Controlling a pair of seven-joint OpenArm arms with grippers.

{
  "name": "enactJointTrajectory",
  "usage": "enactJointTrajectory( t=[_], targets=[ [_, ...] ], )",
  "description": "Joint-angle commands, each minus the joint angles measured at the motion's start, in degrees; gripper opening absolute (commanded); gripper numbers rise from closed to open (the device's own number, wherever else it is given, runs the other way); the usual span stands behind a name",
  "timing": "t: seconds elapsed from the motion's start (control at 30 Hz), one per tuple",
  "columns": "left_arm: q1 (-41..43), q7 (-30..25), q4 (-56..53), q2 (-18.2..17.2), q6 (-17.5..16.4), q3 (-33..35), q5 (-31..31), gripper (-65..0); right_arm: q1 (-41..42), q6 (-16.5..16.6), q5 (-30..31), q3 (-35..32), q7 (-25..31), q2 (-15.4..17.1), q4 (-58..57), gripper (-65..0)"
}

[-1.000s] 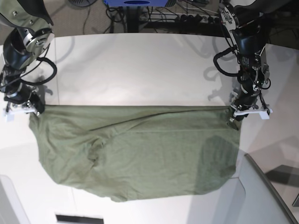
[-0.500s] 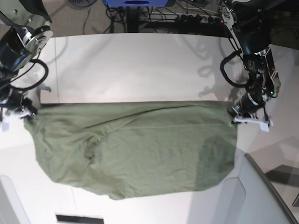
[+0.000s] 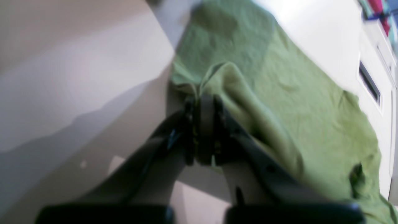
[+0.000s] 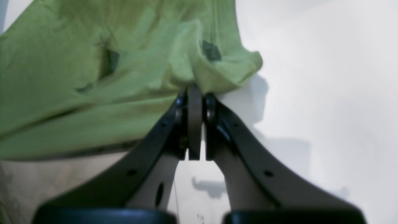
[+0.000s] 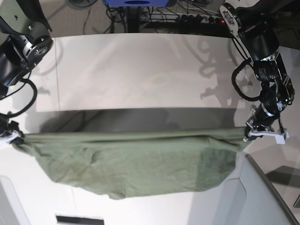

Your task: Layout the t-shirt on the table in an organized manner, then fold the t-shirt properly

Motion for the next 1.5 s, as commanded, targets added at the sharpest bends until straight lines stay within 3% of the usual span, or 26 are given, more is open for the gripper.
enactJointTrajectory(
  t=[0.0,0.37,0.93,1.13,1.3,1.47],
  targets=[
    [-1.04,-1.83,0.92,-1.01,0.47,-0.61,-0.14,-65.0,1.12,0.1,0.12,-0.08,0.81,1.13,1.33,-65.0],
    [1.78,-1.83,1.28,-1.01,0.47,-0.17,-0.14,-65.0,-0.9,0.41,0.12,0.18,0.55,1.04,1.16,-65.0],
    [15.4,-2.18,1.71,-0.83,0.2,1.15,0.03,-65.0,-14.44,0.41,0.3,0.36,0.64,0.95,1.42,-65.0],
    [21.56,-2.36,7.78,-0.66,0.2,3.26,0.3,-65.0,-21.03,0.41,7.33,0.36,0.55,0.95,1.6,-65.0],
    [26.48,-2.53,12.09,-0.57,0.2,3.0,0.3,-65.0,-24.99,0.41,7.59,0.36,0.72,0.95,1.6,-65.0],
    [29.21,-6.84,12.7,-0.75,0.2,3.44,0.3,-65.0,-26.84,0.41,7.59,0.36,0.9,0.95,1.69,-65.0]
  ],
)
